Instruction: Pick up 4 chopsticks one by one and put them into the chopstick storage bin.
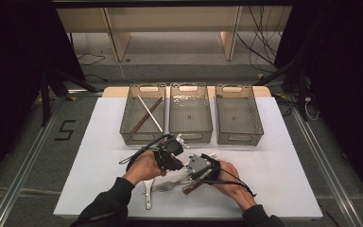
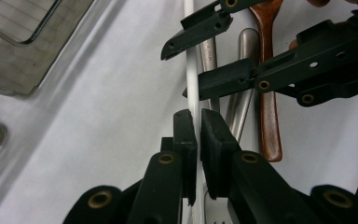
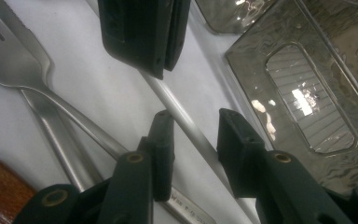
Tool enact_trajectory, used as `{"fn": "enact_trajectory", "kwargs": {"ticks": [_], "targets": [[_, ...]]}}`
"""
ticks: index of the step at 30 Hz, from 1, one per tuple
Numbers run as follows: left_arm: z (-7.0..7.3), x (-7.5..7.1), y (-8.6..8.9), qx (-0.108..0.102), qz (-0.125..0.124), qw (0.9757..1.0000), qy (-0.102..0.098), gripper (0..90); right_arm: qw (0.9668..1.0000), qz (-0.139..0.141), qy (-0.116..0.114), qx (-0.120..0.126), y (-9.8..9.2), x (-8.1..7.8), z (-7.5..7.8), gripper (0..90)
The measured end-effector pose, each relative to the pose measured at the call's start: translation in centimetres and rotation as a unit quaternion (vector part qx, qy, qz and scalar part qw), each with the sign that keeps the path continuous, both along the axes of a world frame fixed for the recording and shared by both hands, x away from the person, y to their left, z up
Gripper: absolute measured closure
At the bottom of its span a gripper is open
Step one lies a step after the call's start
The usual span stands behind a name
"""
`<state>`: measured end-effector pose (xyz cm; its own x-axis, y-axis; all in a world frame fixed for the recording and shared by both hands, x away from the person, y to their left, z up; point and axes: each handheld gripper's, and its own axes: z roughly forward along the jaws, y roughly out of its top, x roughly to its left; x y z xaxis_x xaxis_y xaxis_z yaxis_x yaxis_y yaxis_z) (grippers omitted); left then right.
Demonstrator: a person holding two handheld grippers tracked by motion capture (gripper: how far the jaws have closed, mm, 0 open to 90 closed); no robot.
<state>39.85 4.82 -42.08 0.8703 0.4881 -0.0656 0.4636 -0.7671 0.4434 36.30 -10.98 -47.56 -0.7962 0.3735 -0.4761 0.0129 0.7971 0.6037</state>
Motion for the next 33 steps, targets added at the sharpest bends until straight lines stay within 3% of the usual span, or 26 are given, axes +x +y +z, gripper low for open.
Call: {"fn": "enact_trajectory", "kwargs": {"ticks": [4, 5, 12, 18, 20, 22, 26, 27, 30, 33], "targets": [[0.2, 0.0, 0.1, -0.008, 0.003, 1.0, 0.002, 84.6, 1.0, 0.003, -0.006, -0.006, 0.1, -0.4, 0.0, 71.3], [0.3, 0.0, 0.1, -0.009, 0.002, 1.0, 0.003, 84.6, 0.9996, 0.015, -0.014, -0.02, 0.0, -0.3, 0.1, 72.3], [1.1, 0.1, 0.6, -0.018, -0.001, 0.9998, 0.012, 84.2, 0.9987, 0.031, -0.03, -0.028, 0.2, -0.9, 0.4, 77.6], [1.9, 0.1, 0.8, -0.017, -0.008, 0.9998, 0.011, 82.6, 0.9941, 0.059, -0.06, -0.069, 0.5, -1.5, 0.9, 81.7], [2.3, 0.3, 1.2, -0.031, -0.002, 0.9995, 0.005, 79.5, 0.9915, 0.068, -0.074, -0.082, 0.6, -1.6, 0.9, 83.4], [3.0, 0.4, 1.8, -0.045, 0.0, 0.999, -0.004, 77.9, 0.9909, 0.071, -0.073, -0.088, 0.6, -1.7, 1.1, 84.7], [4.2, 0.4, 3.1, -0.081, 0.015, 0.9964, -0.02, 69.7, 0.9926, 0.057, -0.067, -0.084, 0.4, -1.7, 1.4, 85.3], [4.4, 0.4, 3.4, -0.088, 0.021, 0.9955, -0.026, 66.5, 0.9916, 0.06, -0.069, -0.092, 0.3, -1.6, 1.5, 85.3], [4.9, 0.2, 4.4, -0.099, 0.035, 0.9937, -0.037, 59.0, 0.9921, 0.059, -0.067, -0.088, 0.1, -1.4, 1.8, 85.4], [5.3, 0.0, 5.7, -0.119, 0.057, 0.9899, -0.053, 48.7, 0.9927, 0.052, -0.067, -0.086, -0.1, -1.3, 2.3, 85.4]]}}
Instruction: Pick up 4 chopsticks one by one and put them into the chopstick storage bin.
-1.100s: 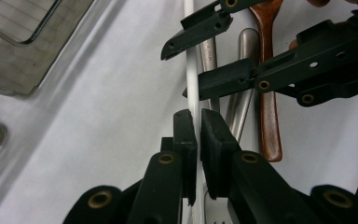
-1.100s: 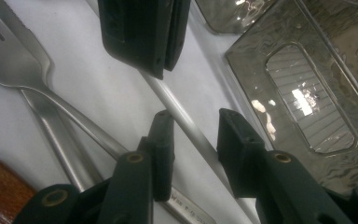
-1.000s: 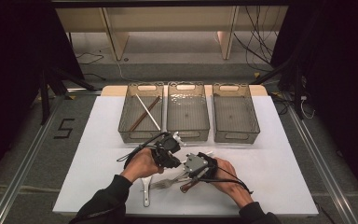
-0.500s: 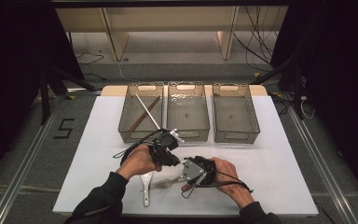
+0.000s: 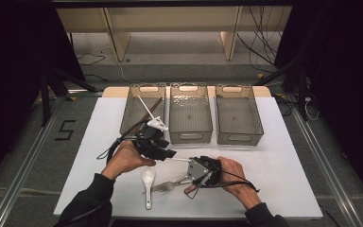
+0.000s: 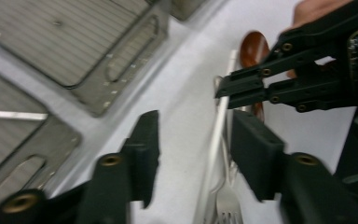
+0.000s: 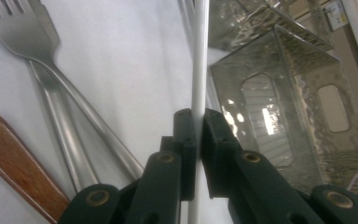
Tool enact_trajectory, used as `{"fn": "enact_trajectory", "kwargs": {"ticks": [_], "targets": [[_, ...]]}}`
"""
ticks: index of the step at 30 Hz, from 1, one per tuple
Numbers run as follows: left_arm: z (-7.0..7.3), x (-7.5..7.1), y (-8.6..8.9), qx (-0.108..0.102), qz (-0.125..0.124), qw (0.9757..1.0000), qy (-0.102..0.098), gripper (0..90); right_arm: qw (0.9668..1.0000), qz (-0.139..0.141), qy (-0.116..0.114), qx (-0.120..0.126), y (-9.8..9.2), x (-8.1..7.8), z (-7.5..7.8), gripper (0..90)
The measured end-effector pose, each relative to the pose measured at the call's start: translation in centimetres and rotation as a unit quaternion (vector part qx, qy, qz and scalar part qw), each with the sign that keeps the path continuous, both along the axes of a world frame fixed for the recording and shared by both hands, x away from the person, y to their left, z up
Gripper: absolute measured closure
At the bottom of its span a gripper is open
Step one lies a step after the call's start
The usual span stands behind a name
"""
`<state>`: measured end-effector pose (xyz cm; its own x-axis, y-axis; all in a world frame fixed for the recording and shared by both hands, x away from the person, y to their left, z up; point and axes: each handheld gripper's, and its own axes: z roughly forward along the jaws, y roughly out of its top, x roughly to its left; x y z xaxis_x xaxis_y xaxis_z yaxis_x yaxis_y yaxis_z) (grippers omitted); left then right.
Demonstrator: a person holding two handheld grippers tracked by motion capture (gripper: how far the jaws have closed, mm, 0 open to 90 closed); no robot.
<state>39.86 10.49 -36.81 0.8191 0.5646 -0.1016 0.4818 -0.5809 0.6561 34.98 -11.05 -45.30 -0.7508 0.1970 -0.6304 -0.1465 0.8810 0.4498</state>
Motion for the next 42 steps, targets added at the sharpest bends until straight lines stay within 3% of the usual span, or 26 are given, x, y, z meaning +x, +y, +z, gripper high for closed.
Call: {"fn": "enact_trajectory", "kwargs": {"ticks": [2, 6, 14, 19, 21, 25, 27, 31, 34, 36, 42], "targets": [[0.3, -0.3, 0.8, -0.02, 0.011, 0.9997, -0.003, 44.3, 1.0, -0.001, -0.005, -0.001, -0.1, 0.2, 0.3, 85.4], [1.0, -1.1, 2.1, -0.014, 0.028, 0.9994, -0.013, 38.0, 1.0, -0.009, -0.001, 0.002, -0.3, 0.4, 0.7, 85.4], [-0.3, -1.6, 5.5, -0.025, 0.072, 0.997, -0.009, 31.4, 0.9998, -0.021, 0.001, 0.004, -0.5, 1.0, 1.4, 85.4], [-1.2, -2.1, 7.8, -0.049, 0.101, 0.9935, -0.015, 28.9, 0.9981, -0.048, 0.023, 0.033, -0.5, 2.1, 2.6, 85.4], [-1.5, -2.4, 8.4, -0.056, 0.109, 0.9923, -0.019, 28.1, 0.9959, -0.062, 0.039, 0.053, -0.3, 2.6, 3.3, 85.4], [-2.9, -3.1, 9.5, -0.063, 0.126, 0.9897, -0.022, 25.9, 0.9879, -0.086, 0.079, 0.101, 0.1, 3.8, 4.9, 85.4], [-3.5, -3.3, 9.7, -0.067, 0.133, 0.9885, -0.028, 24.6, 0.9813, -0.1, 0.106, 0.126, 0.3, 4.6, 5.6, 85.3], [-4.6, -4.0, 10.1, -0.077, 0.141, 0.9863, -0.037, 22.5, 0.9652, -0.122, 0.15, 0.176, 0.9, 6.1, 6.8, 85.3], [-5.3, -4.3, 10.2, -0.072, 0.143, 0.9864, -0.039, 21.7, 0.9517, -0.136, 0.18, 0.208, 1.4, 7.3, 7.5, 85.3], [-5.8, -4.6, 10.4, -0.075, 0.148, 0.9854, -0.038, 21.5, 0.9406, -0.148, 0.202, 0.229, 2.0, 8.2, 8.0, 85.3], [-7.1, -5.8, 11.1, -0.089, 0.163, 0.9817, -0.042, 20.8, 0.9249, -0.155, 0.23, 0.26, 3.7, 10.3, 9.1, 85.3]]}}
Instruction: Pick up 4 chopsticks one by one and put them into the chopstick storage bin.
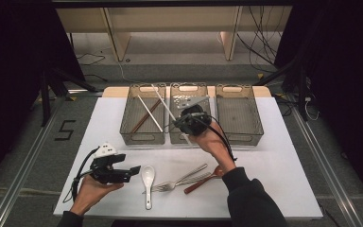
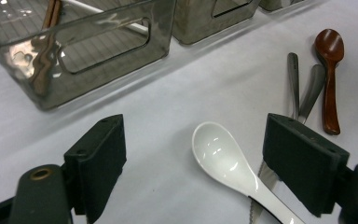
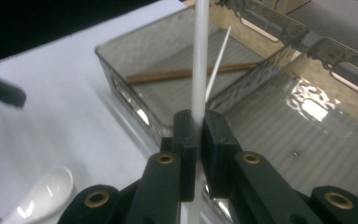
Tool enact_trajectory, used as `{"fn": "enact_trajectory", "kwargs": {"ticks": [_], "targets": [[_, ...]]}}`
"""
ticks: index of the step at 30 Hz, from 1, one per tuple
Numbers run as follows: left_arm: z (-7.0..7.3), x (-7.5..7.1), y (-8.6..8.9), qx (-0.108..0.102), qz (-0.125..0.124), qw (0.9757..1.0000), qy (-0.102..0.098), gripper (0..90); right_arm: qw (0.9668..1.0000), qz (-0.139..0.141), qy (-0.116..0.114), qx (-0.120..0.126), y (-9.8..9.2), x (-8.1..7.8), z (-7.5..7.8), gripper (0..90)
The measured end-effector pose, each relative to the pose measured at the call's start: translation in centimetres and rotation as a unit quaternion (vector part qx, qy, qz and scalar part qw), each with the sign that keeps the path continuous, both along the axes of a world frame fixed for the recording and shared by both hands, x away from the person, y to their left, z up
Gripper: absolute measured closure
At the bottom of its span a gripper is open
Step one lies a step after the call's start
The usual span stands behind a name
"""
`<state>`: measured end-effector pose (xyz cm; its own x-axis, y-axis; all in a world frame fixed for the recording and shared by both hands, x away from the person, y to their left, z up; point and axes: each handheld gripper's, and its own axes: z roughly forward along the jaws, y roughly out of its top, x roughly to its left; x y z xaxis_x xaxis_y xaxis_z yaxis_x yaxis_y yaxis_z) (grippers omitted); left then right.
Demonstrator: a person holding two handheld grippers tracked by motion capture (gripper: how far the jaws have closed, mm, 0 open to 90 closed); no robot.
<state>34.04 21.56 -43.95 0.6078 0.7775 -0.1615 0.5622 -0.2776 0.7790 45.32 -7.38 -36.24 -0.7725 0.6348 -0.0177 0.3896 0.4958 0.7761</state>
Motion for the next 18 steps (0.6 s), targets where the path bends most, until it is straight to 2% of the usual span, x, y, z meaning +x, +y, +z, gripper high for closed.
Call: {"fn": "enact_trajectory", "kwargs": {"ticks": [4, 11, 18], "targets": [[-0.4, -0.8, 0.8, -0.009, 0.012, 0.9998, -0.012, 20.7, 0.9998, -0.007, 0.012, 0.012, 1.3, 1.1, 0.6, 85.2], [-0.7, -1.8, 1.6, -0.019, 0.024, 0.9994, -0.015, 20.5, 0.9992, -0.015, 0.027, 0.027, 3.8, 3.1, 1.5, 85.2], [-0.9, -2.3, 1.3, -0.02, 0.016, 0.9994, -0.022, 19.7, 0.9982, -0.025, 0.04, 0.036, 5.8, 4.7, 1.6, 85.2]]}}
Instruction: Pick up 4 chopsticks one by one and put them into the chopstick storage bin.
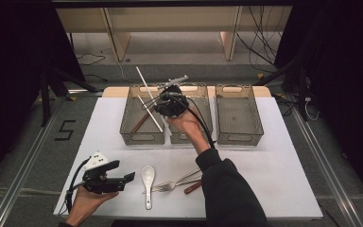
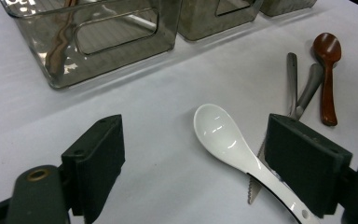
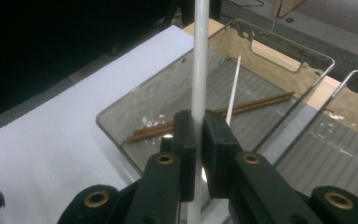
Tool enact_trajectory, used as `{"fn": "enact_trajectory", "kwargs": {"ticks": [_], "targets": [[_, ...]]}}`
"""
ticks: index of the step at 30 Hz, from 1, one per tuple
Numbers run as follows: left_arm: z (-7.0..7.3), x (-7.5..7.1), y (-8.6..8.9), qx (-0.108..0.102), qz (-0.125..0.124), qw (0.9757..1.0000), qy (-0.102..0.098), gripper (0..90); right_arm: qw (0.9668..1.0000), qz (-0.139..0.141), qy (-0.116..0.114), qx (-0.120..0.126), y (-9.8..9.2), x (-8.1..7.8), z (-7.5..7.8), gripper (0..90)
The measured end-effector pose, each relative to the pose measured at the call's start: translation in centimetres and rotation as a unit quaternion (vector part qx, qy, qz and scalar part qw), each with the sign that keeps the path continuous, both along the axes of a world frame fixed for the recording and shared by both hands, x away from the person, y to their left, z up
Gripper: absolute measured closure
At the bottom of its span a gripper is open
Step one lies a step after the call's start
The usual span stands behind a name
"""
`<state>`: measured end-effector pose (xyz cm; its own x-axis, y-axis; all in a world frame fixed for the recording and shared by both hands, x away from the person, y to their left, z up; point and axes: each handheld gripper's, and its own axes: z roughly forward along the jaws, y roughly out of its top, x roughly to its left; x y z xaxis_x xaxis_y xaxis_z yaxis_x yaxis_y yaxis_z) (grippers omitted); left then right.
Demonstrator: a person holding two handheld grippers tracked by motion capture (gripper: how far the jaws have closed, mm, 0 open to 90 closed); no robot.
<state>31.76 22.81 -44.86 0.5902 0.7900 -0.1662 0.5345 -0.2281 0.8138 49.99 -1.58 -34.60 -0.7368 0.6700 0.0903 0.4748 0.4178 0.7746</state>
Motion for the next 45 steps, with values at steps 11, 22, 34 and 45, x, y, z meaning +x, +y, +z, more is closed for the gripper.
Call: {"fn": "enact_trajectory", "kwargs": {"ticks": [11, 22, 34, 45], "targets": [[-0.4, -0.2, -0.6, 0.014, -0.01, 0.9999, -0.002, 18.9, 0.9998, -0.013, 0.012, -0.003, 2.4, 1.8, -0.1, 85.2], [-0.5, -0.1, -0.3, 0.006, -0.009, 0.9999, -0.007, 18.7, 0.9993, -0.032, 0.02, -0.003, 3.1, 3.0, -0.9, 85.1], [-0.5, -0.1, -0.3, 0.008, -0.008, 0.9999, -0.004, 18.6, 0.9985, -0.045, 0.032, 0.003, 3.5, 3.7, -1.8, 85.1], [-0.5, -0.1, -0.2, 0.01, -0.005, 0.9999, -0.007, 18.7, 0.998, -0.044, 0.043, -0.009, 4.3, 3.8, -3.2, 84.9]]}}
